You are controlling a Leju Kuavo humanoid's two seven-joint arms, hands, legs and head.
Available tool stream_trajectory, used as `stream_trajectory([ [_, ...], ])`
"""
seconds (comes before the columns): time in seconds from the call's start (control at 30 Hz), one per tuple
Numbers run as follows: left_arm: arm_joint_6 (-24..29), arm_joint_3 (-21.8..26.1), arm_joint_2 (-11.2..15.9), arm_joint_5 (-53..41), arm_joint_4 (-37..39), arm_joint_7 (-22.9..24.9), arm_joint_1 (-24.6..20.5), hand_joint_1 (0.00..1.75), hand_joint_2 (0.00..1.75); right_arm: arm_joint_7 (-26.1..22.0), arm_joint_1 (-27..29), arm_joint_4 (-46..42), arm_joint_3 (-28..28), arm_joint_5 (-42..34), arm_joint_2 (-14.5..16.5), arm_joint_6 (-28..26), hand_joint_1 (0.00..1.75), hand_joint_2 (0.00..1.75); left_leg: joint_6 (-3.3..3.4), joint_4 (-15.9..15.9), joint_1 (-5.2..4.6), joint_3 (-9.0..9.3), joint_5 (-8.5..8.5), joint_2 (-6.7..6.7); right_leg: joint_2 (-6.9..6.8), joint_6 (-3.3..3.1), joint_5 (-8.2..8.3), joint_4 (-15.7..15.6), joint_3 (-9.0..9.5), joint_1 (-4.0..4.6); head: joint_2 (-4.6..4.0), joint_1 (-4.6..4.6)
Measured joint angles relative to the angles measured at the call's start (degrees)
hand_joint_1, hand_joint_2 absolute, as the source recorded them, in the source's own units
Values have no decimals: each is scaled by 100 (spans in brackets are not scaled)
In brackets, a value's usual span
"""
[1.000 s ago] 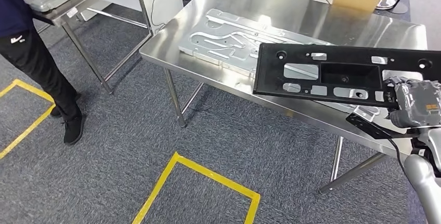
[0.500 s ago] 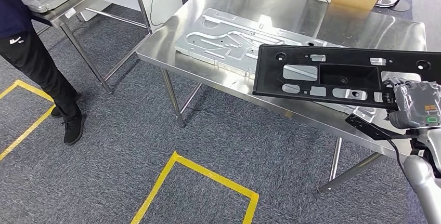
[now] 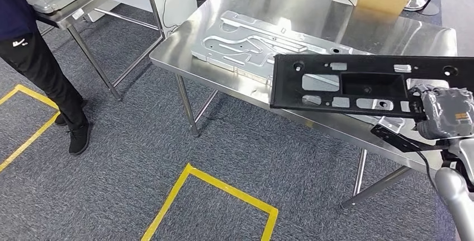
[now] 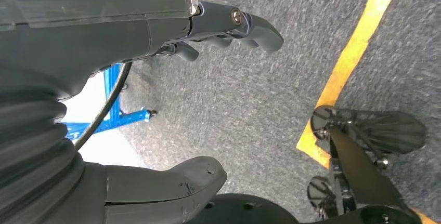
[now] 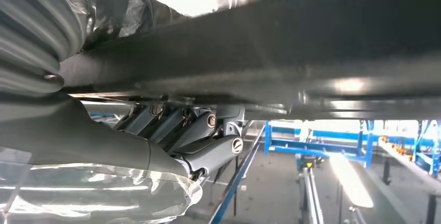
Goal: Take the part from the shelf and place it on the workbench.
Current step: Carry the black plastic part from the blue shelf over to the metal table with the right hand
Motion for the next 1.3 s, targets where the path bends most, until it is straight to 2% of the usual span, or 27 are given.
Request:
stream_trajectory([
  [0.03,-5,0,0,-3,0,0,-1,0,175,0,-1,1,12,0,0,9,175,175,-18,29,13,-9,-18,-1,-2,22,77,-69,26,-16,0,-1],
  [0.07,-15,1,0,-7,0,-1,-2,0,175,2,-1,1,28,0,0,19,175,175,-59,101,45,-28,-64,-2,-14,71,258,-341,157,-52,0,-1],
  [0.1,-34,4,8,-14,-1,-9,-2,0,175,16,27,1,52,-1,-5,15,175,175,-145,240,62,-72,-164,-5,-15,50,383,-616,293,-77,0,-4],
  [0.17,-66,10,22,-31,-2,-31,3,0,175,45,98,-3,84,3,-15,-6,175,175,-302,486,92,-144,-346,-11,1,-56,503,-1041,512,-94,0,-13],
  [0.2,-75,13,30,-38,-2,-44,4,0,175,57,135,-9,94,4,-23,-19,175,175,-355,604,90,-180,-438,-27,24,-157,438,-1029,510,-77,0,-18],
  [0.27,-75,13,30,-42,-2,-54,-1,0,175,58,142,-26,95,7,-32,-22,175,175,-346,985,104,-346,-650,-70,49,-220,420,-1025,527,-44,0,-22],
  [0.33,-75,16,31,-43,-2,-58,-5,0,175,59,144,-36,96,7,-35,-24,175,175,-284,1766,68,-767,-971,-113,68,-260,401,-1039,563,10,0,-22],
  [0.37,-75,19,31,-43,-2,-60,-4,0,175,59,149,-36,96,7,-34,-25,175,175,-239,2130,32,-999,-1062,-125,79,-283,387,-1042,580,44,0,-21],
  [0.4,-76,22,31,-45,-2,-63,2,0,175,59,156,-35,97,7,-33,-25,175,175,-179,2337,-16,-1170,-1052,-138,91,-308,370,-1043,598,78,0,-21],
  [0.43,-77,24,31,-48,-2,-67,9,0,175,59,162,-35,97,7,-33,-25,175,175,-100,2314,-80,-1236,-925,-151,108,-333,352,-1046,618,112,0,-20],
  [0.5,-77,26,36,-54,-2,-74,28,0,175,59,177,-35,97,7,-31,-25,175,175,128,1638,-245,-1061,-427,-205,144,-370,324,-1067,666,158,0,-19],
  [0.57,-77,30,70,-57,-2,-81,39,0,175,59,218,-26,101,7,-16,-27,175,175,376,921,-383,-780,-80,-255,174,-368,310,-1118,715,168,0,-15],
  [0.6,-77,32,89,-59,-2,-87,42,0,175,60,245,-19,106,7,-3,-28,175,175,455,740,-421,-697,-23,-268,184,-352,310,-1152,737,154,0,-14],
  [0.67,-75,36,104,-59,-2,-95,38,0,175,58,284,-14,115,10,8,-33,175,175,498,600,-432,-602,-14,-250,198,-302,320,-1256,799,130,0,-25],
  [0.73,-75,38,102,-61,-2,-98,27,0,175,54,294,-35,110,18,-10,-38,175,175,454,318,-392,-408,51,-226,164,-265,283,-1273,863,144,0,-25],
  [0.77,-78,38,97,-62,-2,-99,22,0,175,54,279,-44,106,21,-21,-43,175,175,426,167,-365,-300,89,-212,139,-247,209,-1154,823,158,0,-20],
  [0.8,-80,39,87,-66,-2,-101,16,0,175,55,265,-47,103,22,-27,-46,175,175,384,56,-336,-208,111,-200,110,-231,90,-909,706,161,0,-14],
  [0.87,-85,39,63,-74,-2,-101,7,0,175,58,249,-40,104,24,-25,-50,175,175,328,20,-303,-129,71,-188,88,-171,-145,-271,320,137,0,-12],
  [0.9,-87,39,49,-87,-2,-96,6,0,175,59,257,-30,108,32,-20,-47,175,175,292,44,-284,-104,28,-184,81,-131,-157,-63,164,113,0,-11],
  [0.93,-90,39,37,-100,-2,-87,7,0,175,59,265,-15,113,44,-13,-39,175,175,254,84,-261,-82,-26,-181,68,-83,-54,-37,93,84,0,-11],
  [0.97,-92,39,26,-114,-2,-79,11,0,175,59,267,6,119,58,-2,-29,175,175,217,143,-235,-59,-90,-178,46,-29,161,-223,129,52,0,-11],
  [1.03,-95,39,18,-137,-2,-66,18,0,175,62,242,61,130,77,36,-9,175,175,132,293,-195,-45,-239,-173,-21,62,586,-870,372,5,0,-6],
  [1.07,-96,40,17,-150,-2,-64,14,0,175,64,205,99,137,81,63,0,175,175,89,377,-189,-57,-309,-166,-42,50,676,-1103,469,6,0,-3],
  [1.1,-101,40,19,-163,-2,-62,6,0,175,68,169,142,149,85,100,9,175,175,52,437,-192,-76,-364,-159,-53,7,674,-1206,510,18,0,0],
  [1.17,-118,41,19,-203,-2,-60,-15,0,175,78,92,243,185,113,173,26,175,175,-8,489,-199,-93,-429,-138,-29,-126,598,-1202,507,49,0,2],
  [1.23,-136,40,20,-236,-2,-59,-30,0,175,90,12,355,226,151,243,28,175,175,-65,540,-193,-84,-504,-133,-8,-213,564,-1208,544,38,0,1],
  [1.3,-153,40,22,-266,-2,-60,-40,0,175,104,-134,491,268,170,337,24,175,175,-126,958,-172,-263,-709,-151,3,-289,531,-1227,609,24,0,-5],
])
